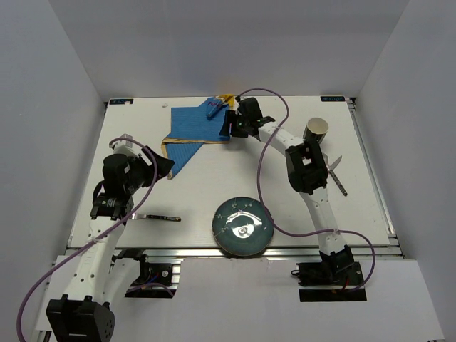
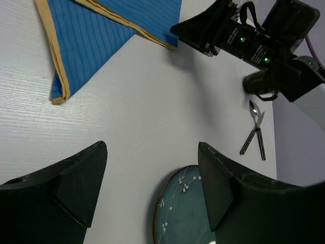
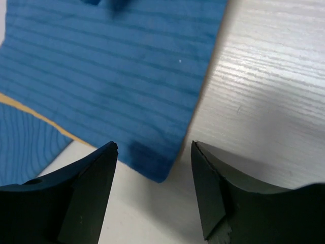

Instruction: Set the dinner table for one person

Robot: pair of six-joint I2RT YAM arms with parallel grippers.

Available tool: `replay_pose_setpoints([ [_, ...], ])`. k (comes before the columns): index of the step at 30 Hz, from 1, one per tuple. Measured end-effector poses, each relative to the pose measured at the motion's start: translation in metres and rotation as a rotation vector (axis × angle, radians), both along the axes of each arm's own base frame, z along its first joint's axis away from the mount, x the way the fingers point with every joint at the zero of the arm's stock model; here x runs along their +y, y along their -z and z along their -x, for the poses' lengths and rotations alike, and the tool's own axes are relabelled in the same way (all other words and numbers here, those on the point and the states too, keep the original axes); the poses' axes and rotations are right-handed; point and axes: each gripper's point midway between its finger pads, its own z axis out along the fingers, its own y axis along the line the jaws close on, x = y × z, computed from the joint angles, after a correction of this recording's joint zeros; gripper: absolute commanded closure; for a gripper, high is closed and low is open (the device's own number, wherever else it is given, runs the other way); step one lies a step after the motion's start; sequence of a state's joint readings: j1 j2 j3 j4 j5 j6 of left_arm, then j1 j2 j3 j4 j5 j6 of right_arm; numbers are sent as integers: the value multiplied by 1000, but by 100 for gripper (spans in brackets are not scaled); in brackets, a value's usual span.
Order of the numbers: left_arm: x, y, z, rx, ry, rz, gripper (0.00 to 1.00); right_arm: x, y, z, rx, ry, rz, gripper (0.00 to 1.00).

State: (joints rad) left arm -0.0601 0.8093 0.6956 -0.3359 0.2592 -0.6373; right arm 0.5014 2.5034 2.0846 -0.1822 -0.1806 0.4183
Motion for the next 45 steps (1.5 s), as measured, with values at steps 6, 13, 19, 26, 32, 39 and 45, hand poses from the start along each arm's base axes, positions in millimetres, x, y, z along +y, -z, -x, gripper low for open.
replay_pose_setpoints([
  [6, 3, -1, -1, 0, -16, -7, 18, 2, 6, 0, 14, 49, 9, 37],
  [13, 5, 0, 2, 6, -26, -12, 18, 19, 7, 13, 40, 47, -9, 40],
  [19, 7, -9, 6, -11, -37, -15, 17, 20, 10, 15, 54, 66, -6, 59],
  [26, 7, -12, 8, -19, -39, -15, 18, 16, 18, 13, 61, 89, 8, 100],
  [32, 7, -11, 8, -15, -39, -16, 18, 17, 18, 12, 58, 84, 3, 100],
  [39, 7, -12, 8, -20, -39, -15, 17, 11, 15, 18, 74, 62, -7, 100],
  [45, 8, -13, 8, -29, -33, -30, 17, -10, -14, 36, 79, 46, -2, 100],
])
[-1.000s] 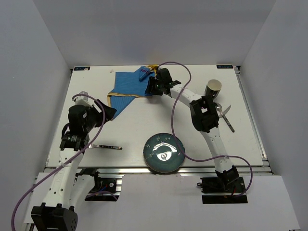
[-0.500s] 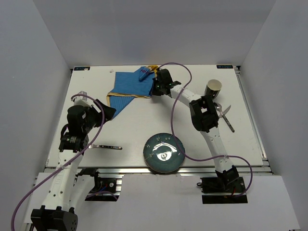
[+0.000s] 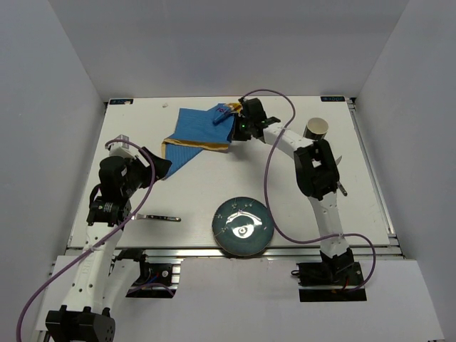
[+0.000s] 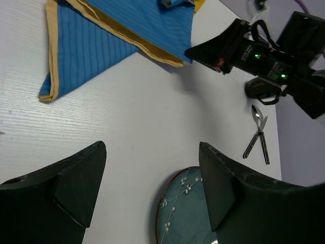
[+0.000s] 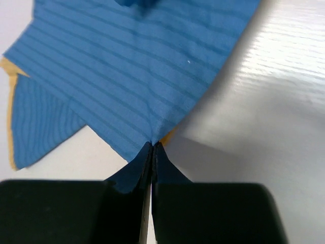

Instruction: Set the dinner table for one person

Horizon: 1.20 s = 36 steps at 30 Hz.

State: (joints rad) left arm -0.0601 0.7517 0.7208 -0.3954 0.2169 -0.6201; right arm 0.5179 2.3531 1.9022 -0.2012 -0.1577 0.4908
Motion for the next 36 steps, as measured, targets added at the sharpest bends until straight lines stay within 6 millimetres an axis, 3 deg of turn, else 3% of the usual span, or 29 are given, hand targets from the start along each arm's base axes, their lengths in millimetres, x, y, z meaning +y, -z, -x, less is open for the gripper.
replay_pose_setpoints([
  [7, 1, 4, -7, -5, 15, -34, 17, -56, -37, 26, -24, 16, 27, 100],
  [13, -2, 26, -27, 49, 50, -65, 17, -113, -14, 56, 38, 45, 98, 100],
  [15, -5, 35, -36, 77, 70, -72, 17, -124, -2, 63, 65, 45, 114, 86],
  [16, -6, 39, -40, 85, 78, -75, 17, -128, 4, 67, 81, 44, 121, 62],
  [19, -9, 43, -50, 98, 104, -85, 17, -131, 15, 78, 105, 18, 141, 37],
  [20, -9, 42, -52, 95, 110, -88, 17, -131, 17, 79, 103, 6, 146, 36],
  [28, -12, 30, -62, 50, 137, -103, 17, -125, -4, 80, -42, -184, 189, 32],
  [36, -14, 27, -64, 33, 147, -103, 17, -94, -19, 89, -288, -664, 310, 32],
])
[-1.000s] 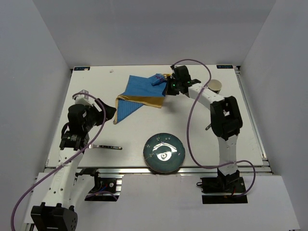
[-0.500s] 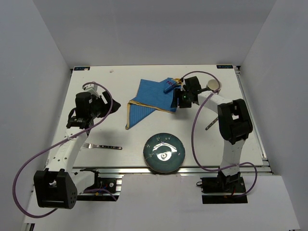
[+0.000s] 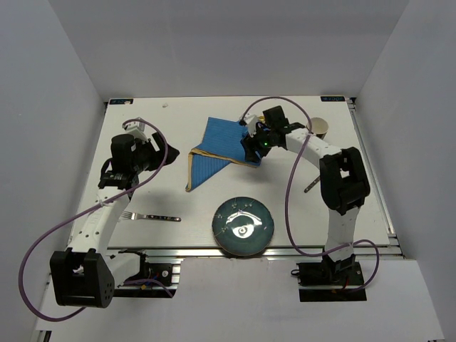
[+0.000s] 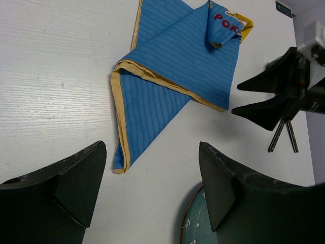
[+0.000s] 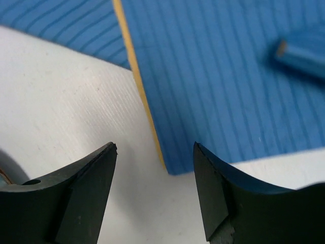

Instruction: Set the dinner table for one person

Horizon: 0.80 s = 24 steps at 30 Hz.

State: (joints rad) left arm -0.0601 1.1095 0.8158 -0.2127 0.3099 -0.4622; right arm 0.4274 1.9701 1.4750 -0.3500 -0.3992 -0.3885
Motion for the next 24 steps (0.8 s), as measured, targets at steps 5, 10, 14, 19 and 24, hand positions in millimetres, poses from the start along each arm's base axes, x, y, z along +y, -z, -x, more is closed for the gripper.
replay_pose_setpoints([
  [5, -1, 0, 0, -2, 7, -2, 17, 8, 23, 6, -40, -176, 91, 30],
  [10, -1, 0, 2, -2, 7, -2, 17, -1, 55, 8, -8, -233, 173, 30],
  [14, 0, -2, 4, -8, 7, -2, 17, -3, 56, 1, -38, -252, 199, 32],
  [19, 0, -4, 6, -11, 7, -1, 17, -3, 60, -6, -52, -257, 217, 46],
  [24, 0, -2, 8, -2, 8, -2, 17, -4, 61, -7, -61, -264, 224, 69],
])
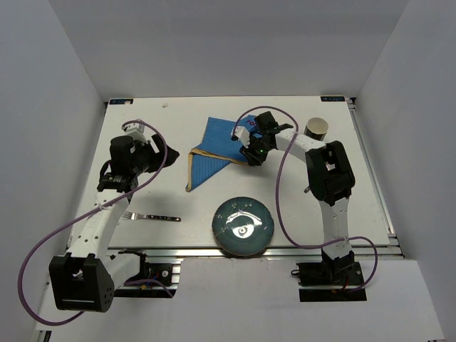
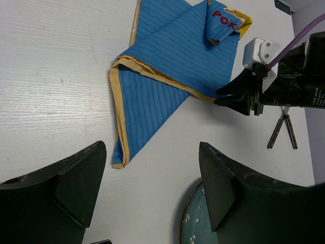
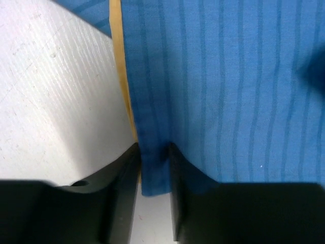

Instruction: Set the dinner table for one person

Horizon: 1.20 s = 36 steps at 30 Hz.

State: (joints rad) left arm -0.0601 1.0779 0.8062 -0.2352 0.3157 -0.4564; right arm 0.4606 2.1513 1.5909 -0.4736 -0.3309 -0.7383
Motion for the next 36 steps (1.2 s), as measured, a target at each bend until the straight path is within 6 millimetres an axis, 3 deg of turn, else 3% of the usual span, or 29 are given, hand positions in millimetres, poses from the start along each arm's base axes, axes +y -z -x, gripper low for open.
replay_pose_setpoints([
  [3, 0, 0, 0, 0, 1, 0, 17, 0, 1, -1, -11, -2, -1, 83],
  [9, -4, 3, -10, 13, 12, 14, 17, 1, 0, -1, -47, -3, -21, 100],
  [17, -14, 18, -81, 70, 22, 32, 18, -1, -12, 27, 4, -8, -86, 100],
  [20, -30, 33, -110, 102, 51, 26, 19, 2, -31, 34, -5, -22, -126, 100],
  [25, -75, 68, -151, 157, 142, 4, 22, 7, -57, 38, -38, -43, -179, 100],
  [30, -114, 112, -174, 225, 214, -35, 25, 4, -47, 47, -12, -47, -172, 100],
  [36, -132, 148, -184, 266, 195, -126, 29, 1, -35, 58, 24, -48, -167, 100],
])
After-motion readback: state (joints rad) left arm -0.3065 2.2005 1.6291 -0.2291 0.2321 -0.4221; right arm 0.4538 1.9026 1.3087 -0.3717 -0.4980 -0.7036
